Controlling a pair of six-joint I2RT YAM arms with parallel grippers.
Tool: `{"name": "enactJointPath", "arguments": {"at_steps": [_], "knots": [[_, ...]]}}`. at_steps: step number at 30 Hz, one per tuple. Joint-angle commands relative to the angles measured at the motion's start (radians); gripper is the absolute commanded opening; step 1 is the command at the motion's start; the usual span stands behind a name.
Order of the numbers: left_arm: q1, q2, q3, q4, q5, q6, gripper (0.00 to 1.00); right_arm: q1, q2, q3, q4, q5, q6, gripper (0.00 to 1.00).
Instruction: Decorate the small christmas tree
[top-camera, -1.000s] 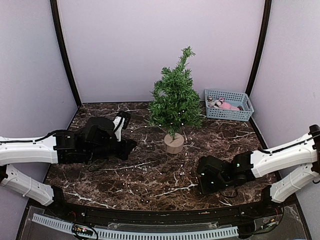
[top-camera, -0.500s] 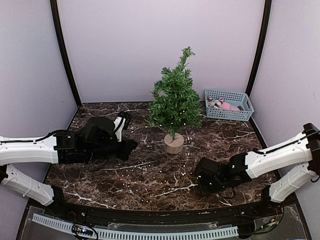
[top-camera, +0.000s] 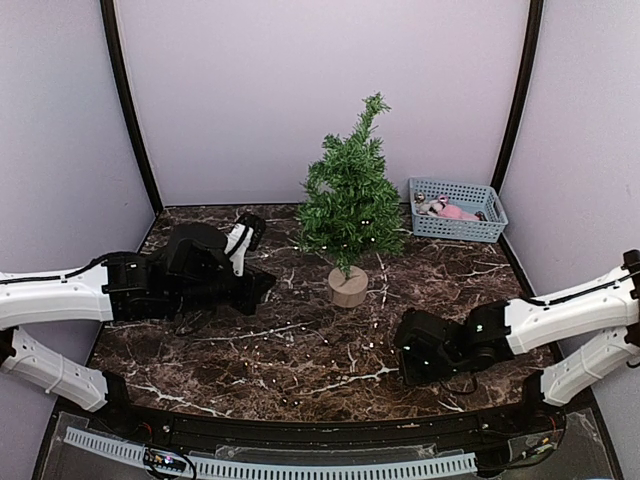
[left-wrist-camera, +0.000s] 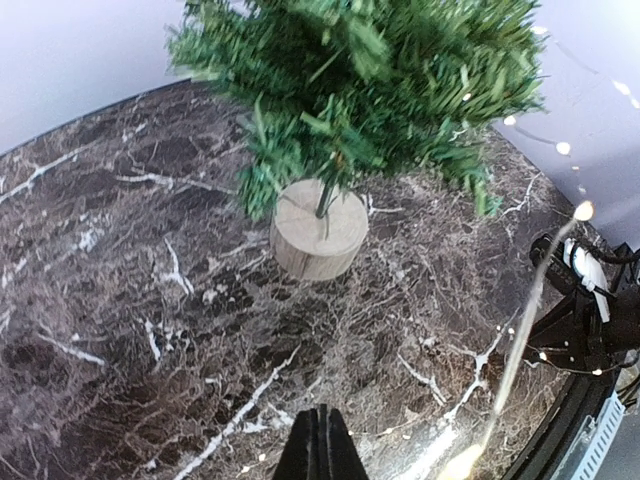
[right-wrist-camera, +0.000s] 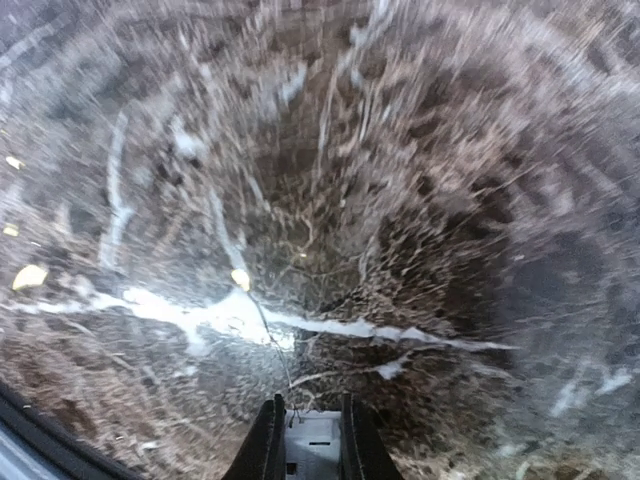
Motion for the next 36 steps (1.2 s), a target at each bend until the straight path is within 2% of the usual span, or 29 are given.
{"name": "enactJointPath", "arguments": {"at_steps": [1, 4, 8, 12, 17, 25, 28, 32, 36], "knots": [[0.007, -0.080, 0.103, -0.037, 0.024, 0.184, 0.00, 0.006, -0.145, 0.084, -0.146, 0.127, -0.002, 0.00], [0.005, -0.145, 0.132, -0.049, 0.047, 0.266, 0.00, -0.007, -0.232, 0.137, -0.251, 0.200, -0.004, 0.00], [0.006, -0.239, 0.138, -0.053, 0.066, 0.349, 0.00, -0.048, -0.334, 0.193, -0.311, 0.233, -0.043, 0.00], [0.006, -0.320, 0.147, -0.071, 0.073, 0.367, 0.00, -0.113, -0.388, 0.262, -0.352, 0.250, -0.095, 0.00], [0.006, -0.370, 0.170, -0.098, 0.085, 0.361, 0.00, -0.137, -0.397, 0.360, -0.376, 0.288, -0.146, 0.00], [0.006, -0.377, 0.312, -0.272, -0.273, 0.377, 0.00, -0.169, -0.381, 0.506, -0.372, 0.317, -0.259, 0.00], [0.006, -0.387, 0.350, -0.275, -0.413, 0.419, 0.00, -0.211, -0.370, 0.537, -0.353, 0.310, -0.311, 0.00], [0.006, -0.405, 0.397, -0.261, -0.501, 0.479, 0.00, -0.262, -0.358, 0.583, -0.344, 0.302, -0.360, 0.00], [0.007, -0.392, 0.384, -0.267, -0.497, 0.492, 0.00, -0.285, -0.359, 0.603, -0.303, 0.264, -0.391, 0.00]]}}
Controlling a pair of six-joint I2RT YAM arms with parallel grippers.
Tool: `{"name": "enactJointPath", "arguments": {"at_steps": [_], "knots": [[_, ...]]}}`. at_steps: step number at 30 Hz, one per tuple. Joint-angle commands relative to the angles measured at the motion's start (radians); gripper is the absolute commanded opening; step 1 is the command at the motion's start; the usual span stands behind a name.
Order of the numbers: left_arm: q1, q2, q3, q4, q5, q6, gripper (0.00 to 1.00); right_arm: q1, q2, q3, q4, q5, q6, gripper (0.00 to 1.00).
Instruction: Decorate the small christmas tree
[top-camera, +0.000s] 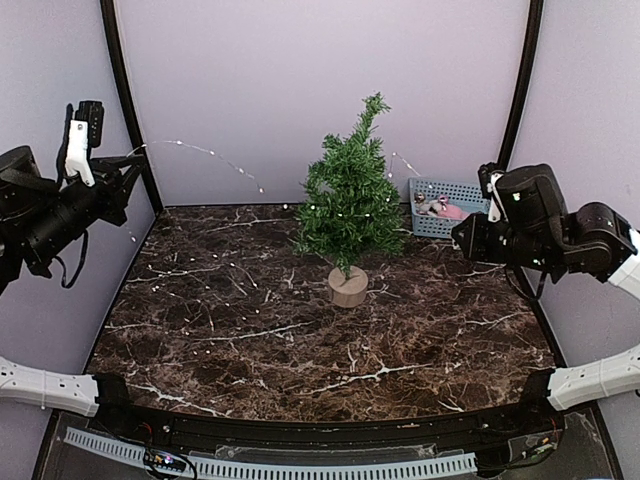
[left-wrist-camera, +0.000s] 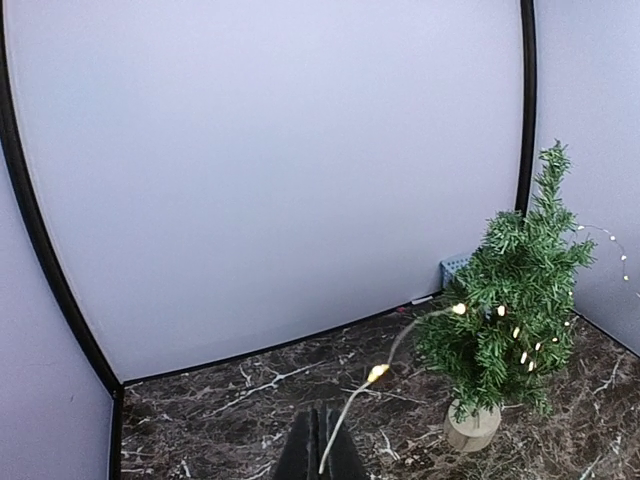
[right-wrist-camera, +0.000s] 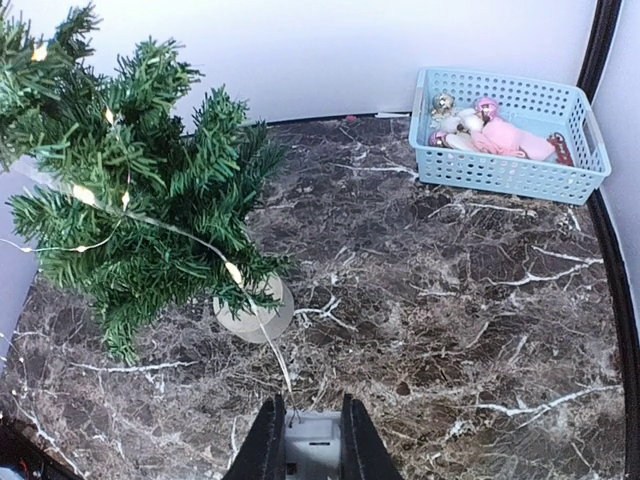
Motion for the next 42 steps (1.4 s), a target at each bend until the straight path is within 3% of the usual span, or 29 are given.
{"name": "enactJointPath", "arguments": {"at_steps": [1, 6, 13, 15, 17, 21, 23, 27, 32, 34, 37, 39, 42], "knots": [[0.007, 0.015, -0.007, -0.032, -0.061, 0.044, 0.00, -0.021, -0.004, 0.041, 0.086, -0.047, -0.070, 0.00], [0.005, 0.089, -0.157, -0.098, 0.058, -0.057, 0.00, -0.021, -0.023, -0.017, 0.218, -0.241, -0.140, 0.00], [0.006, 0.149, -0.422, -0.090, 0.393, -0.239, 0.01, -0.021, -0.078, -0.059, 0.316, -0.529, -0.218, 0.00], [0.006, 0.162, -0.442, -0.089, 0.465, -0.260, 0.21, -0.021, -0.082, -0.047, 0.328, -0.617, -0.230, 0.00], [0.005, 0.162, -0.439, -0.090, 0.517, -0.266, 0.59, -0.021, -0.081, -0.028, 0.330, -0.689, -0.234, 0.00], [0.006, 0.130, -0.379, -0.108, 0.599, -0.242, 0.91, -0.021, -0.074, 0.009, 0.317, -0.763, -0.235, 0.00], [0.006, 0.122, -0.326, -0.129, 0.653, -0.221, 0.98, -0.021, -0.069, 0.032, 0.309, -0.778, -0.234, 0.00], [0.006, 0.149, -0.216, -0.141, 0.746, -0.199, 0.99, -0.021, -0.059, 0.071, 0.324, -0.816, -0.241, 0.00], [0.006, 0.275, -0.121, -0.088, 1.008, -0.214, 0.99, -0.021, -0.051, 0.071, 0.335, -0.804, -0.244, 0.00], [0.006, 0.334, -0.089, -0.123, 1.053, -0.208, 0.99, -0.021, -0.046, 0.066, 0.342, -0.801, -0.243, 0.00], [0.005, 0.373, -0.079, -0.174, 0.982, -0.199, 0.99, -0.021, -0.042, 0.053, 0.368, -0.792, -0.239, 0.00], [0.005, 0.375, -0.102, -0.207, 0.823, -0.206, 0.99, -0.021, -0.045, 0.046, 0.381, -0.766, -0.233, 0.00], [0.005, 0.367, -0.169, -0.233, 0.788, -0.200, 0.99, -0.021, -0.046, 0.046, 0.384, -0.681, -0.221, 0.00]]}}
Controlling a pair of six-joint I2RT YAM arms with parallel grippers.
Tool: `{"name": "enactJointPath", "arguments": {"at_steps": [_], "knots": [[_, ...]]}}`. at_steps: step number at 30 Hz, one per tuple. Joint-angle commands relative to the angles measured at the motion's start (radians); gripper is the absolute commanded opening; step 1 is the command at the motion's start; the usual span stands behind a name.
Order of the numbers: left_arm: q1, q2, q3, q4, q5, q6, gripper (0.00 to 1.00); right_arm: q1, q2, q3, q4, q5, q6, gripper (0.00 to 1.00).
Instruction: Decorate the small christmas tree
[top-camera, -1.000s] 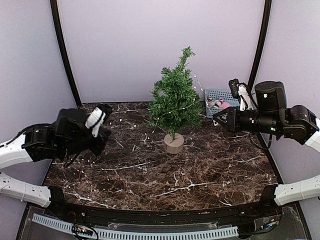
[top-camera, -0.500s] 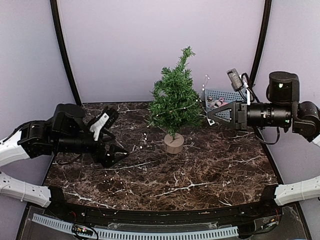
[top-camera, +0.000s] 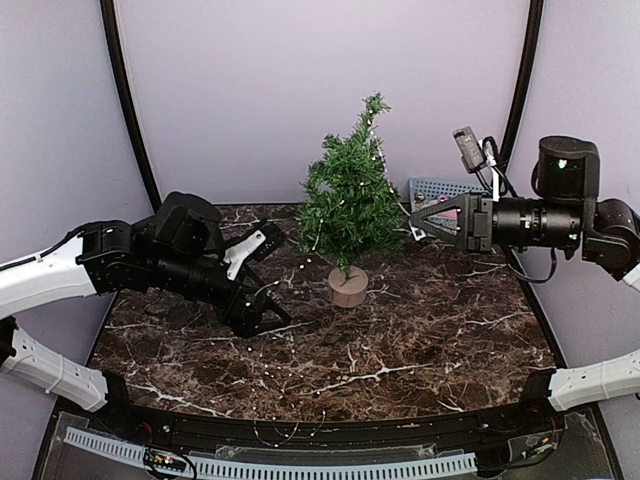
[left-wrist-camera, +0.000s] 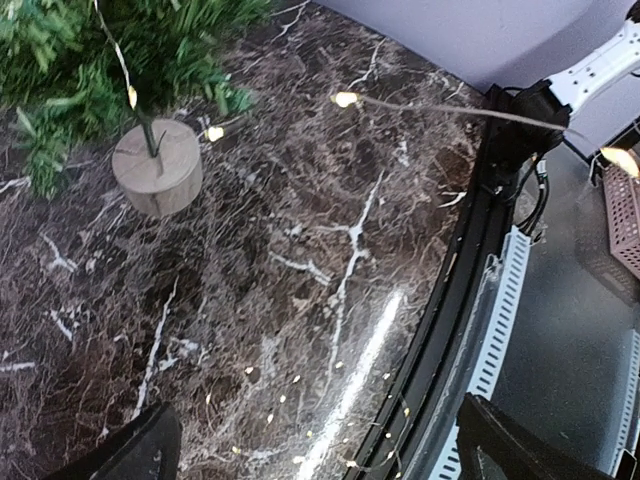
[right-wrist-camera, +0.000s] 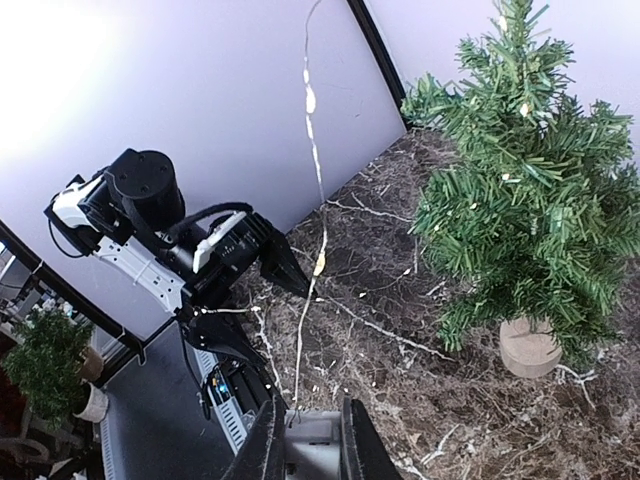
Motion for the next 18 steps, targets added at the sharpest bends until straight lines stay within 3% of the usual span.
{"name": "enactJointPath", "arguments": {"at_steps": [1, 9, 18], "knots": [[0.001, -0.042, -0.086, -0.074, -0.063, 0.017, 0.99, -0.004, -0.006, 0.002, 0.054, 0.139, 0.017, 0.00], [0.001, -0.086, -0.172, -0.039, 0.132, 0.087, 0.99, -0.005, 0.059, 0.068, -0.105, 0.597, 0.117, 0.00], [0.001, -0.142, -0.133, -0.065, 0.411, 0.098, 0.99, -0.080, 0.130, 0.014, -0.202, 0.784, 0.267, 0.00]]}}
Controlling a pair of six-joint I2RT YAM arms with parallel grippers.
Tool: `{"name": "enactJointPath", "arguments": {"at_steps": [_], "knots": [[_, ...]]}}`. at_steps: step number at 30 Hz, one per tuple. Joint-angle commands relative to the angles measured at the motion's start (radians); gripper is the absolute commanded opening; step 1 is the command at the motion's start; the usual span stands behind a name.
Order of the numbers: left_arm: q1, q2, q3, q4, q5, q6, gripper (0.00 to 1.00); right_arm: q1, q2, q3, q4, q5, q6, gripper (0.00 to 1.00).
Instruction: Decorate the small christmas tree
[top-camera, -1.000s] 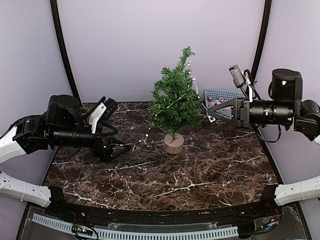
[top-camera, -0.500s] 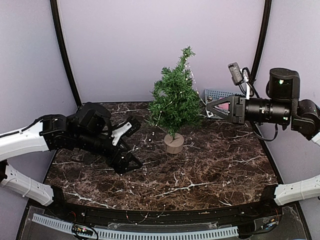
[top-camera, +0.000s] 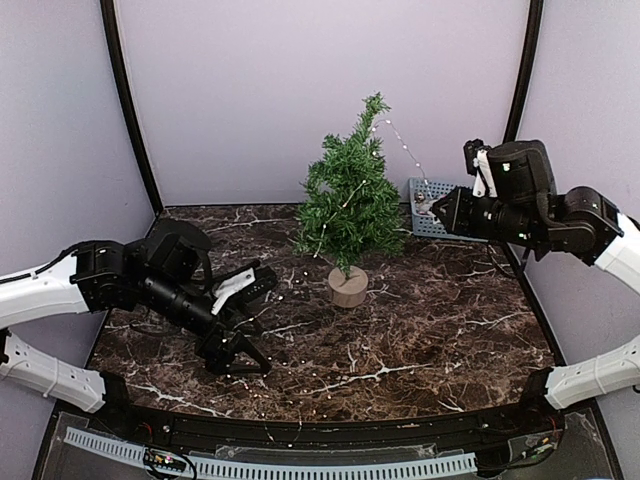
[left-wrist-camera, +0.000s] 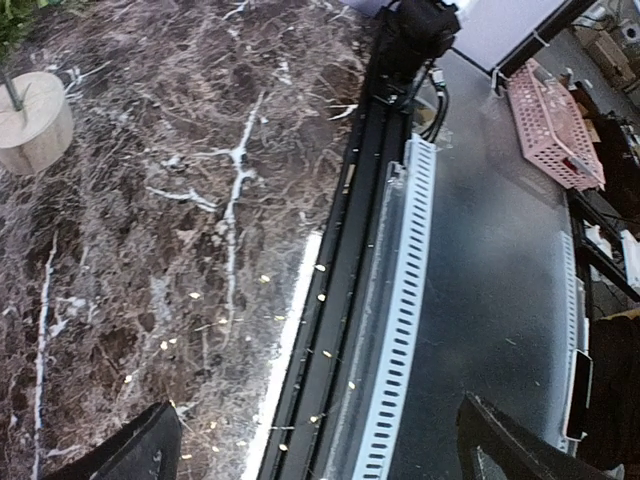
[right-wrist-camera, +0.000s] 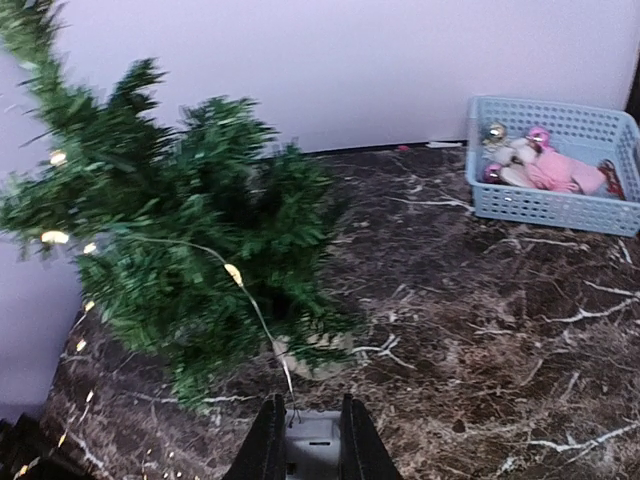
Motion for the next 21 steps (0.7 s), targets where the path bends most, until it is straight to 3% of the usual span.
{"name": "enactJointPath", "arguments": {"at_steps": [1, 14, 18, 20, 21], "knots": [[-0.001, -0.059, 0.034, -0.026, 0.166, 0.011, 0.99, -0.067, -0.005, -0.045, -0.037, 0.127, 0.098, 0.00], [0.000, -0.186, 0.083, -0.058, 0.211, -0.006, 0.99, -0.273, -0.023, -0.194, -0.036, 0.081, 0.130, 0.00], [0.000, -0.202, 0.132, -0.054, 0.155, -0.002, 0.99, -0.340, -0.043, -0.266, 0.000, 0.015, 0.127, 0.00], [0.000, -0.219, 0.144, -0.036, 0.082, -0.012, 0.91, -0.343, -0.044, -0.315, 0.027, -0.038, 0.140, 0.00], [0.000, -0.227, 0.145, -0.029, 0.038, -0.016, 0.81, -0.343, -0.043, -0.345, 0.038, -0.084, 0.151, 0.00]]}}
